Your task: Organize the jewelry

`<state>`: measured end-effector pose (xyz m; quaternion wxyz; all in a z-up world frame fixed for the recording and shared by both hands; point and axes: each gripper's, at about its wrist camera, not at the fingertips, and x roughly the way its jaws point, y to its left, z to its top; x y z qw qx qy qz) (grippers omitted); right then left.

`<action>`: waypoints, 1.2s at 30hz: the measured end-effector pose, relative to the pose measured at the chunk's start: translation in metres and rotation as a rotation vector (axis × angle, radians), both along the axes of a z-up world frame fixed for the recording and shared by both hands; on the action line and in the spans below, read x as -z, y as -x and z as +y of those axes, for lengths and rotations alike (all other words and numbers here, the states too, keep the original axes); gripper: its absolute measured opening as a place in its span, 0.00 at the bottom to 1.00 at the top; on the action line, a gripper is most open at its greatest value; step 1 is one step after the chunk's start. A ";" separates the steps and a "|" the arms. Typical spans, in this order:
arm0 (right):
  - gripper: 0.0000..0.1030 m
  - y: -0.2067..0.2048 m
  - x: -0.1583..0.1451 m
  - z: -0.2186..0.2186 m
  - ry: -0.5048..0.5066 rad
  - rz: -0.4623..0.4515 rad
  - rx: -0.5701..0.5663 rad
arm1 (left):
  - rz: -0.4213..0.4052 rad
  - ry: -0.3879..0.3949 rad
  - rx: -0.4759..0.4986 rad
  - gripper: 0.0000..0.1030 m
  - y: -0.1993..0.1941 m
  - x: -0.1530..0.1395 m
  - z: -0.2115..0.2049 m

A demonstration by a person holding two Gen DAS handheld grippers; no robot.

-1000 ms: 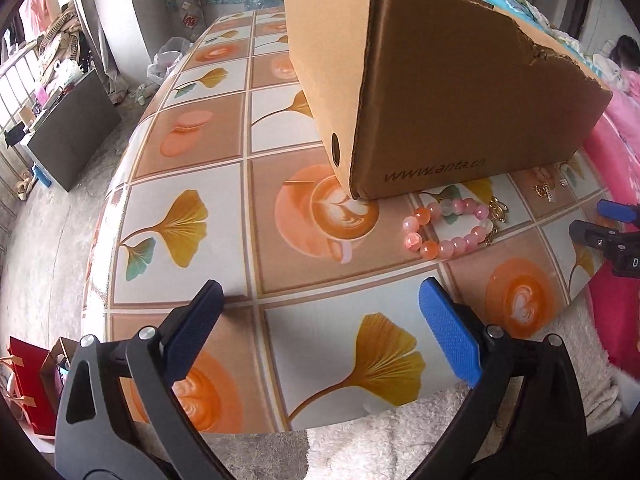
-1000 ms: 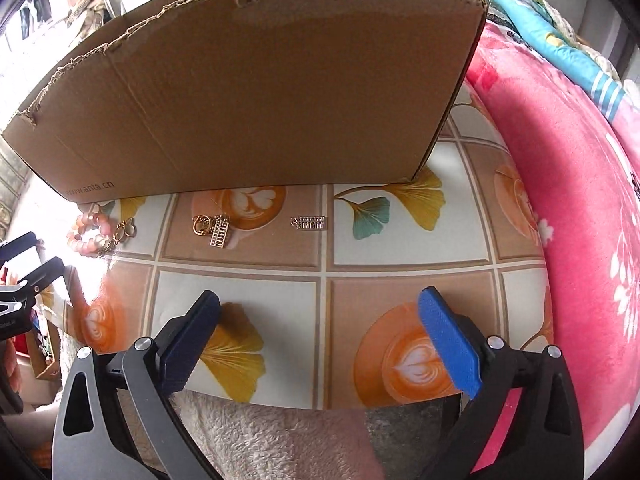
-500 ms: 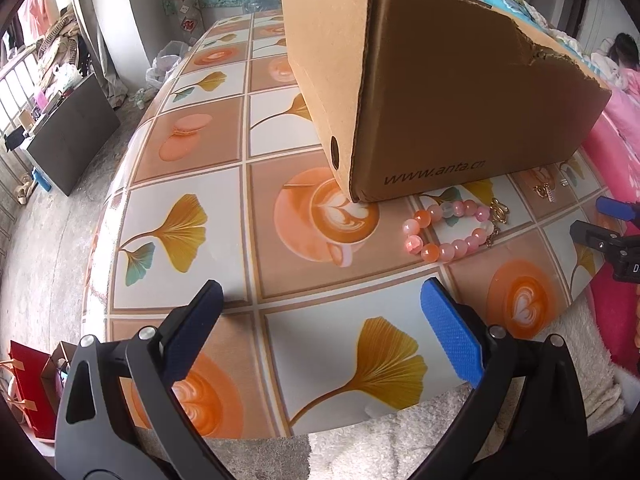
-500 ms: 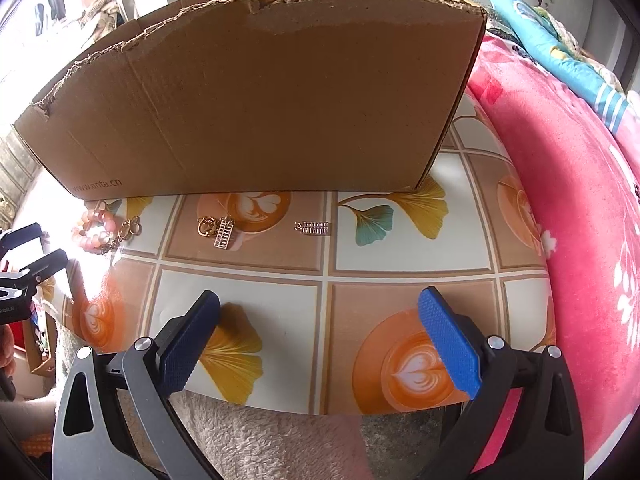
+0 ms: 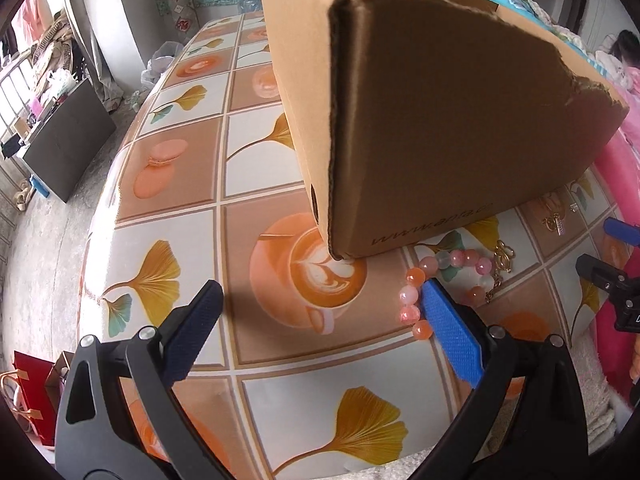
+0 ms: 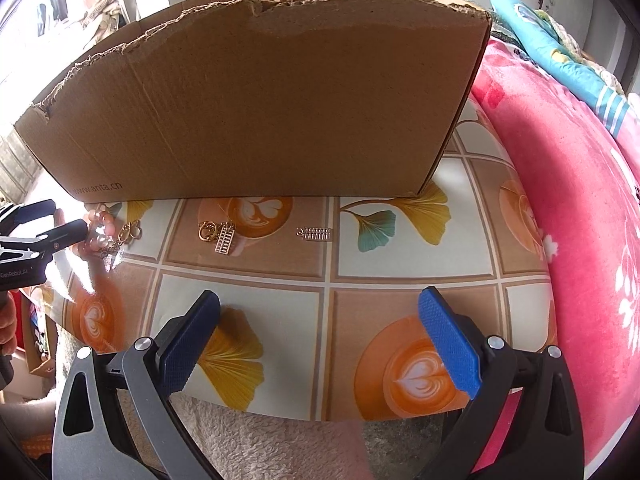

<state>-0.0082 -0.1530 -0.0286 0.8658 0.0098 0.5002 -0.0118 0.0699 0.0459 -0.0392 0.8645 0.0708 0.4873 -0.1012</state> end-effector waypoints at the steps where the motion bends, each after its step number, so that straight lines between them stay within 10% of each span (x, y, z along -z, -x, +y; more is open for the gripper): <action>1: 0.94 0.000 0.000 0.000 0.000 -0.001 0.001 | -0.001 0.000 -0.011 0.93 -0.001 0.000 0.003; 9: 0.94 -0.001 0.000 0.000 0.000 -0.012 0.005 | -0.062 0.022 -0.134 0.93 -0.003 -0.012 0.047; 18: 0.94 -0.002 -0.001 0.005 0.001 -0.018 0.013 | -0.218 0.254 0.112 0.90 0.044 -0.049 0.020; 28: 0.94 -0.004 -0.001 0.008 0.000 -0.020 0.008 | -0.122 0.183 0.377 0.30 0.054 -0.020 -0.067; 36: 0.94 -0.002 0.001 0.005 -0.002 -0.026 -0.007 | -0.078 0.120 0.363 0.10 0.040 -0.004 -0.076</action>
